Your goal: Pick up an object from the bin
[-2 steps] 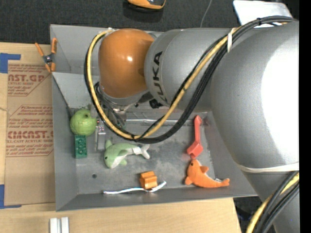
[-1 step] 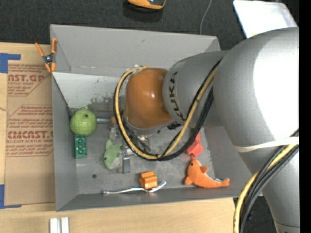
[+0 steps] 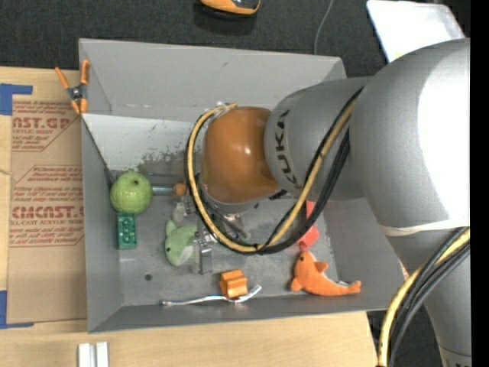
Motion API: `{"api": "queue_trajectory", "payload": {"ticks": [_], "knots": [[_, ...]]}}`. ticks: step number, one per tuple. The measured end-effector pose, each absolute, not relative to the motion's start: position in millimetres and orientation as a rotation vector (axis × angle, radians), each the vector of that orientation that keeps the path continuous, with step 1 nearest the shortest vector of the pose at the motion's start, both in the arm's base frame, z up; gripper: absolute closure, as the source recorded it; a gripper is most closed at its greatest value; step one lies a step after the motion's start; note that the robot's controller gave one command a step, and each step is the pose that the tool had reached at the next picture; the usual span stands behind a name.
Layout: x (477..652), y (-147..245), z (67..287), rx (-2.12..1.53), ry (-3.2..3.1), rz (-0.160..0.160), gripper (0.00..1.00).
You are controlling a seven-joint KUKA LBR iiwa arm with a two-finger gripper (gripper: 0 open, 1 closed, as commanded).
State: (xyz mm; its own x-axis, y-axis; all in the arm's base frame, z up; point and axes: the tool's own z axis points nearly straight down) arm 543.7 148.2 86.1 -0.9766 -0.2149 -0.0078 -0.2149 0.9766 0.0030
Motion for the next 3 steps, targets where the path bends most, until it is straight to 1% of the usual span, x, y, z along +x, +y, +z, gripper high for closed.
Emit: {"api": "queue_trajectory", "payload": {"ticks": [1,2,3], "knots": [[547.4,146.7,69.2,-0.254,3.131,0.003,0.00],[553.0,124.1,69.9,-0.277,3.119,0.006,0.00],[549.6,138.6,69.4,-0.265,3.123,0.010,1.00]]}}
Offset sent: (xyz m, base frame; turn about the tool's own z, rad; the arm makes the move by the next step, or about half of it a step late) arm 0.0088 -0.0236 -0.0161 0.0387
